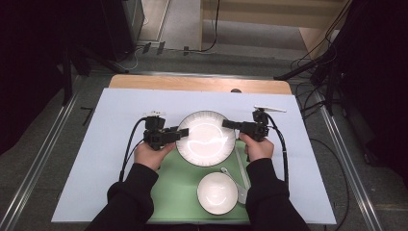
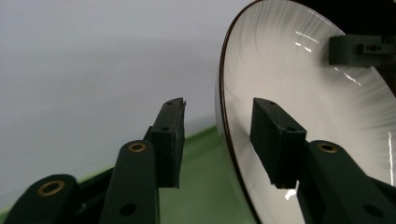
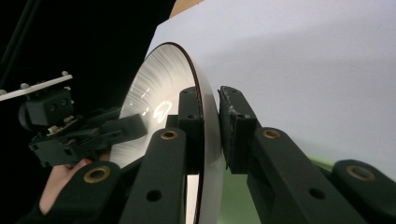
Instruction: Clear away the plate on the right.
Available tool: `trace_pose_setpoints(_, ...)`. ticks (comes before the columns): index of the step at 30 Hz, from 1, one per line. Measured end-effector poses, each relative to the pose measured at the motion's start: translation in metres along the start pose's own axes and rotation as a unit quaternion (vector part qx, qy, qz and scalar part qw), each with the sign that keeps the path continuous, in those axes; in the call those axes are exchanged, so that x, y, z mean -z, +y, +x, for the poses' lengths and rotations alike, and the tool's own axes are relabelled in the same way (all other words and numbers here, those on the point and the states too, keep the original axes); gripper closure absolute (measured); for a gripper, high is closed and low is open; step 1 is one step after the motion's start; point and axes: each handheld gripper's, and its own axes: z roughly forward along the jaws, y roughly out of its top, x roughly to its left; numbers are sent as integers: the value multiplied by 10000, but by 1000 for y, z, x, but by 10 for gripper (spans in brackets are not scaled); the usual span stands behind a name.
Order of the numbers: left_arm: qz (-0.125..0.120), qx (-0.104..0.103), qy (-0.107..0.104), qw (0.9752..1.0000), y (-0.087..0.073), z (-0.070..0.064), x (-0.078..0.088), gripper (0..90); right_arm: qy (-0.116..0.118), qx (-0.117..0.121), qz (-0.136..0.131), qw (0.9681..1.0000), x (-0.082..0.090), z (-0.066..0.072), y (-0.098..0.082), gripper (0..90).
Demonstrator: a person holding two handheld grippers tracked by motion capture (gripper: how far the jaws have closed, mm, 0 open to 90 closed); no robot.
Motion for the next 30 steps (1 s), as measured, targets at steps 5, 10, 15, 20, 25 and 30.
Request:
trace_pose_setpoints(5,47,274,45,9996,1,6,-2,722,-74,40,29,10000,-9,7,-3,796)
trace_pose_setpoints(10,-103,855,-292,9959,9,20,8,815,12,17,54,10000,-14,5,-4,805)
trace_pose_setpoints(15,59,1002,-486,9938,10,27,12,848,-197,209,88,9995,-19,8,-7,822)
trace_pose_setpoints(20,186,1152,-590,9914,11,32,14,853,-133,368,185,9991,-21,9,-8,796)
trace_pose_setpoints(25,195,1243,-628,9901,12,37,18,852,-56,645,172,9978,-24,17,-7,653)
trace_pose_setpoints(30,275,1216,-545,9907,13,40,25,847,-87,906,50,9958,-18,23,-4,559)
